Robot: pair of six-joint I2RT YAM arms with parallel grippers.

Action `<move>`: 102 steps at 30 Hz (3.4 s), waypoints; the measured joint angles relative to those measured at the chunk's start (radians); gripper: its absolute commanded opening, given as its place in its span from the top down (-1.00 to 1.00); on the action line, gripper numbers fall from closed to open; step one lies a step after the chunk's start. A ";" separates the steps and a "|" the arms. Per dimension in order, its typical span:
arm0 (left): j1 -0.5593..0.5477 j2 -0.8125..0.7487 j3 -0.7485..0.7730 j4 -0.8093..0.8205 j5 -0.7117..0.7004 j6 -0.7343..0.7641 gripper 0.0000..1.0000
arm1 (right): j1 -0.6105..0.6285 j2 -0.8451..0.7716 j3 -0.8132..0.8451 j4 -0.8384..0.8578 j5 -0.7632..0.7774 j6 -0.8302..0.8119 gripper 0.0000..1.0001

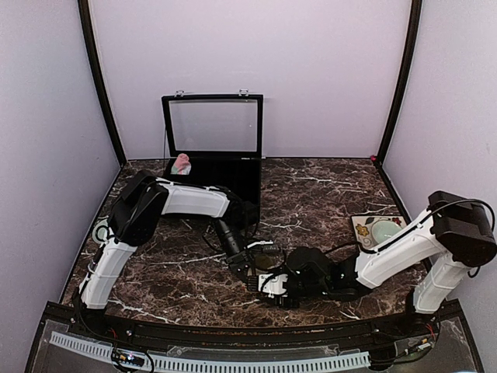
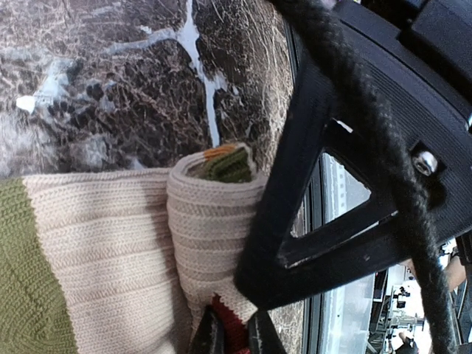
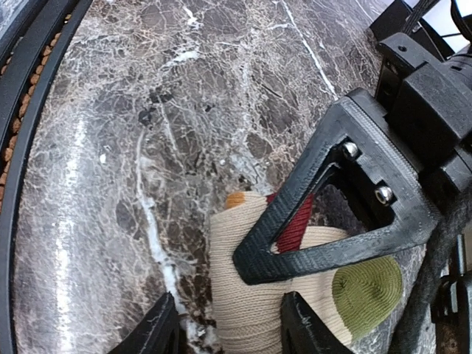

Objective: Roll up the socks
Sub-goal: Roll the sock at the center of the board.

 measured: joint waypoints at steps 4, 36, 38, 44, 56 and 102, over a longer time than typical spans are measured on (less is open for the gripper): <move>0.000 0.000 0.001 0.000 0.000 0.001 0.82 | -0.025 0.006 0.000 0.012 -0.008 -0.014 0.45; 0.138 -0.534 -0.535 0.481 -0.341 0.042 0.23 | -0.241 0.246 0.257 -0.077 -0.492 0.275 1.00; 0.138 -0.572 -0.580 0.509 -0.342 0.045 0.23 | -0.252 0.265 0.288 -0.105 -0.531 0.313 1.00; 0.160 -0.721 -0.747 0.623 -0.377 0.033 0.23 | -0.276 0.332 0.362 -0.142 -0.661 0.416 1.00; 0.191 -0.896 -0.960 0.745 -0.391 0.065 0.18 | -0.322 0.356 0.361 -0.138 -0.745 0.601 1.00; -0.127 -0.644 -0.827 0.939 -0.768 0.327 0.22 | -0.400 0.458 0.387 -0.065 -0.964 0.977 0.97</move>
